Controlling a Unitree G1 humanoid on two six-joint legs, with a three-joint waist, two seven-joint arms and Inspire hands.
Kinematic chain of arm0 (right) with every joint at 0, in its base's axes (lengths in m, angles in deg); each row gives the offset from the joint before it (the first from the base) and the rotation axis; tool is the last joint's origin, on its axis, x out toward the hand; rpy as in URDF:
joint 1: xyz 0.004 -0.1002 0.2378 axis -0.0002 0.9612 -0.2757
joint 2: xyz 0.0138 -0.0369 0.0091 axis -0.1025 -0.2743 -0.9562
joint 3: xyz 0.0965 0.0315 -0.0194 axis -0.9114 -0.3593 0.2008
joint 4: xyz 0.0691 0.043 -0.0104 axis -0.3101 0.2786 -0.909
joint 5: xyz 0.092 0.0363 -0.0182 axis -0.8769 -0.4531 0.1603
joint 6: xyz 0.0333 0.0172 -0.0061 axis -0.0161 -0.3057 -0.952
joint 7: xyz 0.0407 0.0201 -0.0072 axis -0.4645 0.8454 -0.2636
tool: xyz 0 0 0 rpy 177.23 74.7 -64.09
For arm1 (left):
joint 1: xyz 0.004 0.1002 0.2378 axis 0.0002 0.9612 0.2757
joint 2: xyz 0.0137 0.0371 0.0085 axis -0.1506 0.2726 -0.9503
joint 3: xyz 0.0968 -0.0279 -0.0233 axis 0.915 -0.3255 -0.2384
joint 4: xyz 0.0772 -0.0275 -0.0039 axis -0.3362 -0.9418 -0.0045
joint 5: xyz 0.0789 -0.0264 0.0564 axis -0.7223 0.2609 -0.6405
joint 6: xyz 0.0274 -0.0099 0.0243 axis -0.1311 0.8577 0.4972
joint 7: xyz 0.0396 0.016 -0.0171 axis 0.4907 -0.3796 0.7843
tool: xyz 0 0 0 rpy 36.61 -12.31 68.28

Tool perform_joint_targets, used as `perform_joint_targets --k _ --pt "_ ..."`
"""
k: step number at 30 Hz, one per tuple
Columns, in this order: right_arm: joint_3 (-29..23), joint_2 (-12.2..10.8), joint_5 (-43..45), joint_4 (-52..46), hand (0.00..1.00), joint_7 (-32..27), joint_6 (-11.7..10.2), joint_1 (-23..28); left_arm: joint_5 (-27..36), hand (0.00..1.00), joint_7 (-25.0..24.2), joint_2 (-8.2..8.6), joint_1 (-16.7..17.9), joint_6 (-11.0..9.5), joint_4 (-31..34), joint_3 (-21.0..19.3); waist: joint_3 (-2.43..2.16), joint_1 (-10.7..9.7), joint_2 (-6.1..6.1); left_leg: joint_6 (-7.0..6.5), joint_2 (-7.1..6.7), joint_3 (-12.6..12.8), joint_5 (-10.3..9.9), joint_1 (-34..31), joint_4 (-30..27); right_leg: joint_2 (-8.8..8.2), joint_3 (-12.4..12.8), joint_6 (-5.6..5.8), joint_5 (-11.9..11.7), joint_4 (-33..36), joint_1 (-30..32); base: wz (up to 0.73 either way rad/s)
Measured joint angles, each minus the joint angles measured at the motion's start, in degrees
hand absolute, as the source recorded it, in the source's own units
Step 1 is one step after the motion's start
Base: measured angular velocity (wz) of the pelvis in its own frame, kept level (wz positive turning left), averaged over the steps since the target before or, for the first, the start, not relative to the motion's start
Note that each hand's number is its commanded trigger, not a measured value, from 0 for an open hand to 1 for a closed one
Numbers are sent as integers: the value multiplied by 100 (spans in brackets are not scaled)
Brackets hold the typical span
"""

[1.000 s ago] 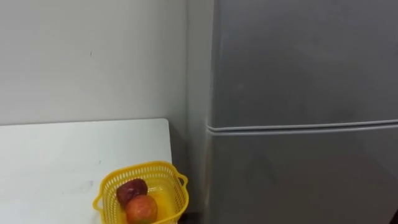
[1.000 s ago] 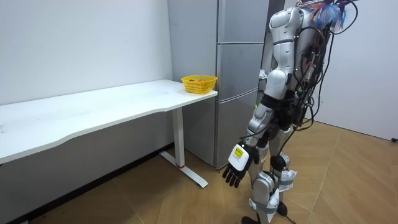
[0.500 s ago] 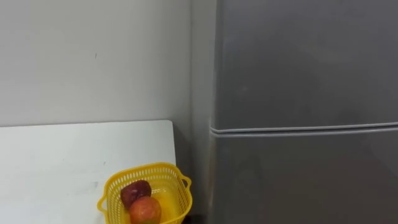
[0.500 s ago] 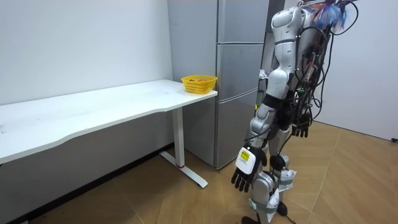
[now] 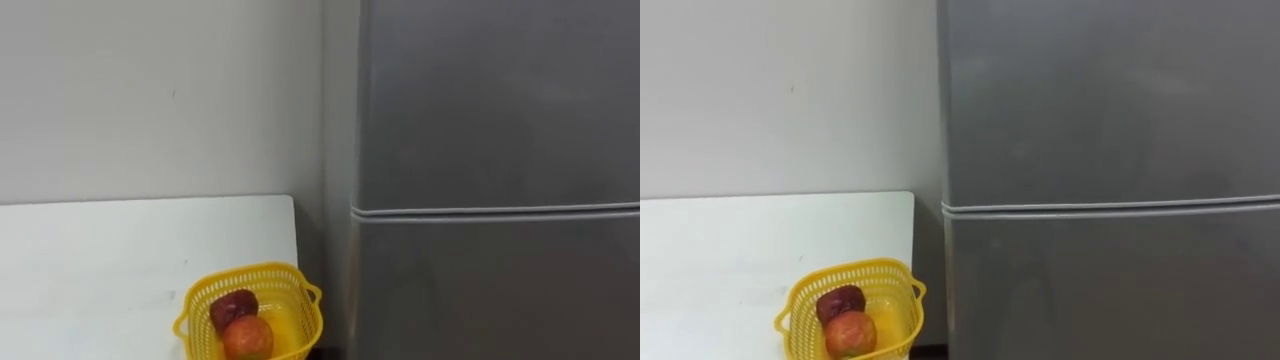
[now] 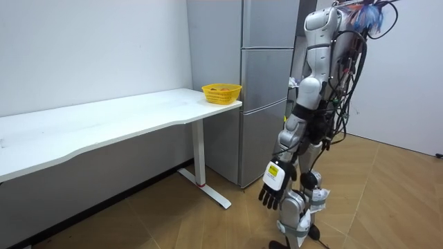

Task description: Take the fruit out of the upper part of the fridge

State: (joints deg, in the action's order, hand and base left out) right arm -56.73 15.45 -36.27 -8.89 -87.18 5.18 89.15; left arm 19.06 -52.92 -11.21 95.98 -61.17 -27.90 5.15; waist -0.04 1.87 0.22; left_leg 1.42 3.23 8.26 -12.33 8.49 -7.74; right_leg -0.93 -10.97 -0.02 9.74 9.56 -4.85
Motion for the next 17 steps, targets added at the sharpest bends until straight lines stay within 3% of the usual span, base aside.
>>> perform_joint_targets --k 9,17 --pt "25 9 99 150 0 152 -11 31 1 0 -63 -2 -10 48 0 -4 5 -5 38 1 -20 -64 1 -6 -42 -29 -35 5 60 6 -17 2" --pt "221 -17 562 270 0 216 290 67 7 0 -63 3 64 79 -45 -5 3 10 58 0 -67 -102 1 9 -100 -96 -126 38 123 47 -80 6"
